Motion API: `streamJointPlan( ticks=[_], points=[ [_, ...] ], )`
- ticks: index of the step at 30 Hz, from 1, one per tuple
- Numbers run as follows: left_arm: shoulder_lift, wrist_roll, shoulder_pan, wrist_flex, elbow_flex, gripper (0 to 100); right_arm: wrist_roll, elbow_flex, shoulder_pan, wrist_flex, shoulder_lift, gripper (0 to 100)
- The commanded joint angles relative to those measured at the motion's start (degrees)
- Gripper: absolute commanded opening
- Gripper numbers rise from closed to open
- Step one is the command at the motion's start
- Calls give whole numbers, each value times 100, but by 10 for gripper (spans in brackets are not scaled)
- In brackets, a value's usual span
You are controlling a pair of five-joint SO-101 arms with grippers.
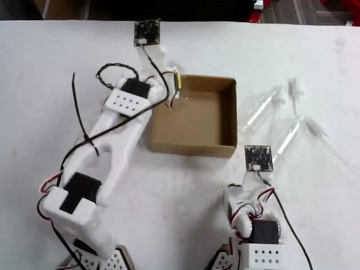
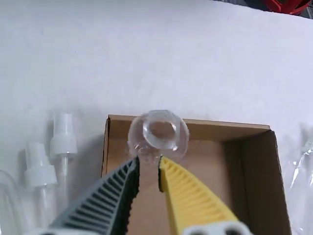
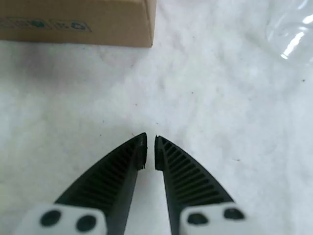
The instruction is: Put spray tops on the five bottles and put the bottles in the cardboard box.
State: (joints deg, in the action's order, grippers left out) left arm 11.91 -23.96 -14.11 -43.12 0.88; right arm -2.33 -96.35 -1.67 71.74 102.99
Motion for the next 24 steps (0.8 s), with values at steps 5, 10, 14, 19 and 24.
streamJointPlan(
  ticks=[5,10,14,19,24],
  points=[
    [-48,-35,-13,281,-316,65,35,-53,22,40,13,15],
    [-92,-35,-127,246,-273,65,35,-53,22,40,13,15],
    [-101,-35,-180,246,-273,65,35,-53,22,40,13,15],
    [-338,264,-189,-299,-316,65,35,-53,22,40,13,15],
    [-1121,686,13,-1380,-308,63,35,-53,22,40,13,15]
  ],
)
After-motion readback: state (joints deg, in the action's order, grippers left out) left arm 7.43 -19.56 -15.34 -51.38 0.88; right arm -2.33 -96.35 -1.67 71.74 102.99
